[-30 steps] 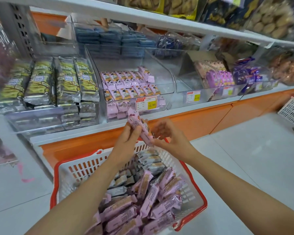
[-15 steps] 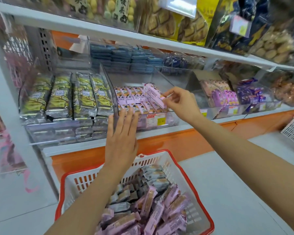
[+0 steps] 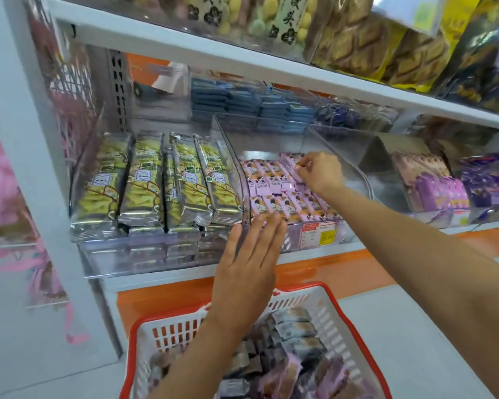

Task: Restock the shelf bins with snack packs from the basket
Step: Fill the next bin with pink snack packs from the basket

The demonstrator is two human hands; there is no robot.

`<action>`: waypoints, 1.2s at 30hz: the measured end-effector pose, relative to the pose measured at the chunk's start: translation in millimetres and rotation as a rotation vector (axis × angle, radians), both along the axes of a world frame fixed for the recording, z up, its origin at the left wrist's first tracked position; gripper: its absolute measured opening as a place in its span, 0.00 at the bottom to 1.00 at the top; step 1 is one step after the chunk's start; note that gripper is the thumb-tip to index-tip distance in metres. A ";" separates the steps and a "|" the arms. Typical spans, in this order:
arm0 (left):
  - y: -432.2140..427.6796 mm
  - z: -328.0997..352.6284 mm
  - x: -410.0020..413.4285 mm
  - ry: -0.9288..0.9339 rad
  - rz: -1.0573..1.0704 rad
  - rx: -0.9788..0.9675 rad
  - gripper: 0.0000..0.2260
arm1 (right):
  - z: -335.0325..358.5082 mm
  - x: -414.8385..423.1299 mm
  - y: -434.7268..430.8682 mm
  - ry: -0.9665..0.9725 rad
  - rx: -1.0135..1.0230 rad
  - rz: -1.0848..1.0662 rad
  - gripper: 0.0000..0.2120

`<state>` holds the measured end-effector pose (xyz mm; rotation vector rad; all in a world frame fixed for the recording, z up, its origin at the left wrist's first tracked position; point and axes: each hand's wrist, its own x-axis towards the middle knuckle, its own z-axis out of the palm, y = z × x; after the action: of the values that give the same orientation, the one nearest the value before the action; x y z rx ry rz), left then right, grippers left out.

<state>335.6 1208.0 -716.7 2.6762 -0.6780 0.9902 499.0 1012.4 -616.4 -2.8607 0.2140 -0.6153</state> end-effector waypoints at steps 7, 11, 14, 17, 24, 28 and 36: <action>-0.5 -2.1 1.0 -0.030 -0.006 -0.024 0.32 | -6.8 10.7 -5.6 0.040 -0.024 0.027 0.06; -1.4 -1.4 -1.3 -0.014 -0.008 -0.040 0.32 | -0.8 -6.1 -5.3 -0.009 0.030 0.094 0.09; -2.2 0.0 -4.7 0.013 -0.005 -0.038 0.33 | 8.3 -40.5 3.9 -0.115 0.115 0.234 0.07; -4.2 -1.8 -11.0 0.034 0.000 -0.056 0.32 | 14.3 -86.8 13.4 -0.190 0.273 0.368 0.04; 0.1 -54.8 -30.9 0.178 -0.190 0.153 0.34 | -36.0 -199.6 8.2 -0.062 0.430 0.588 0.01; 13.4 -88.6 -39.5 0.463 -0.136 0.324 0.39 | -111.4 -228.3 -9.8 0.252 0.431 0.451 0.02; 32.0 -126.1 -43.2 0.571 -0.071 0.402 0.40 | -204.8 -241.8 -17.5 0.700 0.183 0.185 0.16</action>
<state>292.3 1240.1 -842.8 3.0212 -0.8968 0.0397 257.2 994.9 -821.2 -2.7498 0.0962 0.4341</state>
